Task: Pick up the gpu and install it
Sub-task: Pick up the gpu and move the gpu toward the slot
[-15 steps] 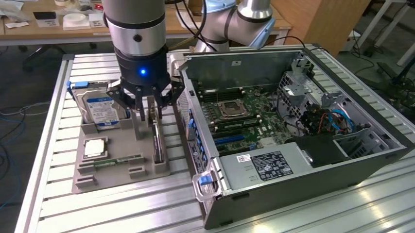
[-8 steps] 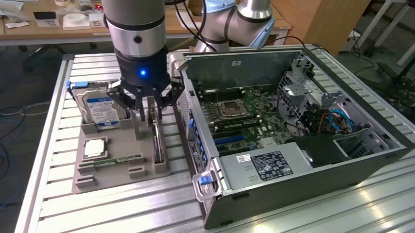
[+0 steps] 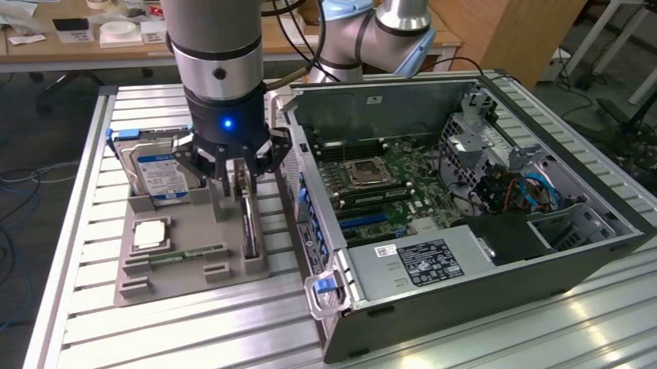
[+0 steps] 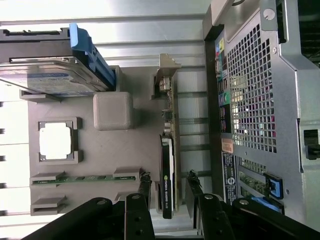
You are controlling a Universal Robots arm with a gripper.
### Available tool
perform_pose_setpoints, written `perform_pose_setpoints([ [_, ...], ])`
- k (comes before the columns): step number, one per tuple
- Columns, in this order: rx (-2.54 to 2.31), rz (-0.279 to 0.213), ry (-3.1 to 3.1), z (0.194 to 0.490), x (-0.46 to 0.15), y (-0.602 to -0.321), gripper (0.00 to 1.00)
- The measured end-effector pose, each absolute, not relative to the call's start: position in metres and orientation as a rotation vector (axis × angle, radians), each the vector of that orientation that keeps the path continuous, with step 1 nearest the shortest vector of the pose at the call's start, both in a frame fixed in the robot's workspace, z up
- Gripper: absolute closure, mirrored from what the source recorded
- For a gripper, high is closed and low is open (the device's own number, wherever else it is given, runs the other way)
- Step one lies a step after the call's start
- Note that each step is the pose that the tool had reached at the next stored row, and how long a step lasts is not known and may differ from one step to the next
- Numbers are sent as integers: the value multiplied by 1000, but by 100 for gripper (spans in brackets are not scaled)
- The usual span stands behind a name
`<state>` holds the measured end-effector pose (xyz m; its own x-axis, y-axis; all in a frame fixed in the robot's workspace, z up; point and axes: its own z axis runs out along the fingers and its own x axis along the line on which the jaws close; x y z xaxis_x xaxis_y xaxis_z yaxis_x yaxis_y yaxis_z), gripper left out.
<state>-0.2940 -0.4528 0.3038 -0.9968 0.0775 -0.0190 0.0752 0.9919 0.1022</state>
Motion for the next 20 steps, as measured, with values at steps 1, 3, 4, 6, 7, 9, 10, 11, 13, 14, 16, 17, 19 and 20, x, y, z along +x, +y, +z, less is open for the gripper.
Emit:
perform_pose_setpoints([
  [1, 119, 159, 3113, 304, -294, -453, 58],
  [3, 119, 159, 3112, 304, -294, -453, 58],
  [4, 119, 159, 3112, 304, -294, -453, 58],
  [6, 119, 159, 3112, 304, -294, -453, 58],
  [7, 119, 160, 3112, 303, -294, -453, 58],
  [9, 119, 164, 3112, 303, -293, -453, 58],
  [10, 119, 166, 3112, 302, -293, -453, 58],
  [11, 119, 167, 3112, 302, -293, -453, 58],
  [13, 120, 167, 3112, 302, -293, -453, 58],
  [14, 120, 167, 3112, 302, -293, -453, 58],
  [16, 119, 168, 3112, 300, -293, -453, 58],
  [17, 119, 167, 3112, 298, -293, -453, 58],
  [19, 119, 167, 3112, 294, -293, -453, 58],
  [20, 119, 167, 3112, 293, -293, -453, 58],
])
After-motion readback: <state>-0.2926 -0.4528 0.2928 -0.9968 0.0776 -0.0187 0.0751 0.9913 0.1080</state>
